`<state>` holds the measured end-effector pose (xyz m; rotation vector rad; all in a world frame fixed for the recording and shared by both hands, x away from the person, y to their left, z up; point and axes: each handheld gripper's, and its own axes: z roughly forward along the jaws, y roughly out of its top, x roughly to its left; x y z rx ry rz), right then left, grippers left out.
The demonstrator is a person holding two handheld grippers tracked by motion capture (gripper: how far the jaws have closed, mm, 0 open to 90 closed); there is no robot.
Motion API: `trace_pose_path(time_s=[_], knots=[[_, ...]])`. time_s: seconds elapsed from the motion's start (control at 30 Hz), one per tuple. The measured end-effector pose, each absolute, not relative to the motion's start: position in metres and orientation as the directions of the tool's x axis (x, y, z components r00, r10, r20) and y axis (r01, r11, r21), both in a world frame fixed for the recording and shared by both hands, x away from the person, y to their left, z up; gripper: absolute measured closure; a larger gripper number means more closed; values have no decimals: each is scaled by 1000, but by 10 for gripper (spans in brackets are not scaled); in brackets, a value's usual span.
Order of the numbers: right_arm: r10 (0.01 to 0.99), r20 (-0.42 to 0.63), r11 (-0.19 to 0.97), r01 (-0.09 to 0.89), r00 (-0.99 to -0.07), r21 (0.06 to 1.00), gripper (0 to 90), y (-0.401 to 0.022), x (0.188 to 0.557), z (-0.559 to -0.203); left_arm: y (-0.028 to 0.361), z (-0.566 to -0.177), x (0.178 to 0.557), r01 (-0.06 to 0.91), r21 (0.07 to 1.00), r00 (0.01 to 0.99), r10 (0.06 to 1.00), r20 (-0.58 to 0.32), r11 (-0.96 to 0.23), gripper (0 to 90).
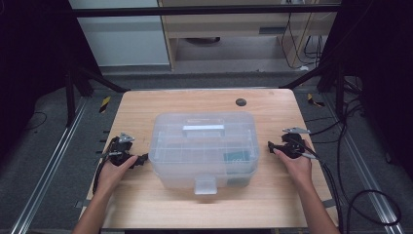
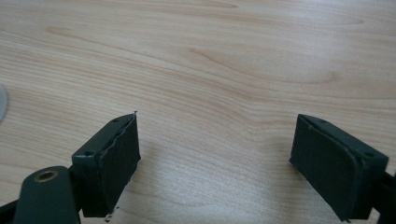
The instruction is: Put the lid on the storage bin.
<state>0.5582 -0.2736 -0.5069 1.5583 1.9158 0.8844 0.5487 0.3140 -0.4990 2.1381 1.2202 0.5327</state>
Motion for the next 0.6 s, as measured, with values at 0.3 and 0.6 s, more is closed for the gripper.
trace_pose_path(time_s=[0.3,0.6], knots=[[981,63,73,652,-182,755,125,-282,561,-510,314,-506,551,612,709,477,878,23,-351,29],[984,2,119,673,-176,730,39,-271,563,-511,313,-507,552,612,716,462,887,23,-337,1]])
